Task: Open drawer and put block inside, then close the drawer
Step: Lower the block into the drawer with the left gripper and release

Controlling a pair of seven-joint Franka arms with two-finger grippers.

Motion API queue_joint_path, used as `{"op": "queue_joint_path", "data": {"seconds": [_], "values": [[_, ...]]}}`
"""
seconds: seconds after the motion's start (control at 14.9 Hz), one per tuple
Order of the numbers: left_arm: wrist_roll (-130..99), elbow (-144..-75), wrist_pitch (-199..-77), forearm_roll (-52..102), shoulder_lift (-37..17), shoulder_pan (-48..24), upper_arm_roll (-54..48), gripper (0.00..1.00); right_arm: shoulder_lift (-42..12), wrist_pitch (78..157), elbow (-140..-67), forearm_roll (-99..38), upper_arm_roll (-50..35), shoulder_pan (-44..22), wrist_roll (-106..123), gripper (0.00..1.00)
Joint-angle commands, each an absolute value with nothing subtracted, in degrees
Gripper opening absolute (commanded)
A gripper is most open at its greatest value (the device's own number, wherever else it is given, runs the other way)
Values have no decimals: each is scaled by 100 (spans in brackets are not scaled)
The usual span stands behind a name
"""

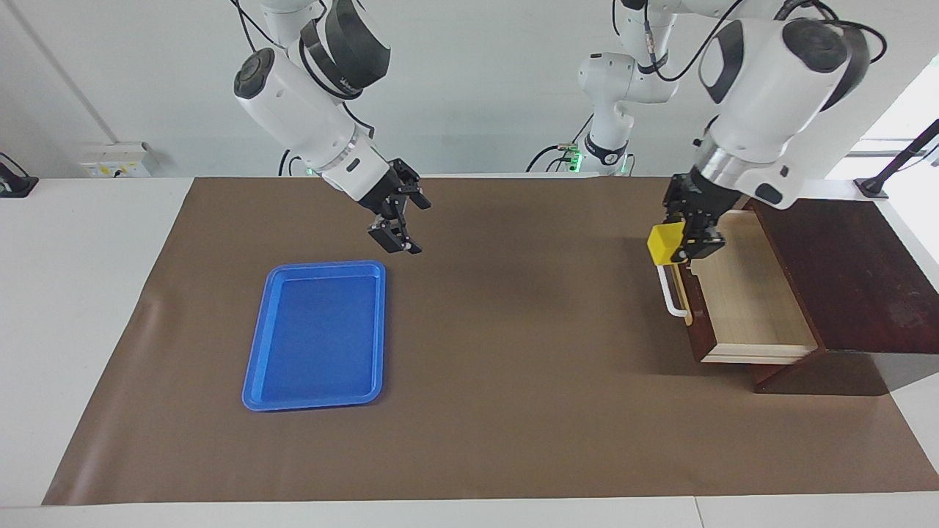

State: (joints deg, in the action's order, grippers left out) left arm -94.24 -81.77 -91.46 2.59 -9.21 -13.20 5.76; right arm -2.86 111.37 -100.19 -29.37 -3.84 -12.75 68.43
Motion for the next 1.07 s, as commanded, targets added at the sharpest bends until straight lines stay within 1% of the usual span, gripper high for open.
{"op": "queue_joint_path", "data": {"seconds": [0.0, 0.07, 0.27, 0.34, 0.4, 0.54, 0.74, 0.87, 1.01], "values": [[-8354, -8516, -9228, 114, -818, -671, 483, 0, 35, 10829, -10046, -2585, -431, -1091, 6093, 100], [-7941, -8743, -9411, 114, -722, -442, 483, 0, 131, 10750, -10046, -2497, -431, -1003, 5839, 100], [-7271, -10103, -10622, 105, -212, -10, 483, 0, 281, 10504, -9967, -2268, -404, -722, 5293, 100], [-7103, -10490, -10930, 105, -133, 87, 483, 0, 307, 10338, -9862, -2128, -404, -616, 5021, 100], [-7084, -10738, -11160, 105, -114, 79, 483, 0, 308, 10162, -9748, -2014, -404, -520, 4697, 100], [-7127, -10968, -11329, 105, -132, 9, 475, 0, 308, 9906, -9563, -1916, -404, -282, 4238, 100], [-7137, -11258, -11451, 105, -106, -105, 475, 0, 308, 9678, -9493, -1899, -396, 78, 3518, 100], [-7084, -11530, -11723, 97, -79, -132, 475, 0, 264, 9309, -9291, -1768, -396, 289, 3262, 100], [-7049, -11698, -11926, 97, -62, -79, 475, 0, 272, 8914, -9115, -1347, -404, 369, 2946, 100]]}}
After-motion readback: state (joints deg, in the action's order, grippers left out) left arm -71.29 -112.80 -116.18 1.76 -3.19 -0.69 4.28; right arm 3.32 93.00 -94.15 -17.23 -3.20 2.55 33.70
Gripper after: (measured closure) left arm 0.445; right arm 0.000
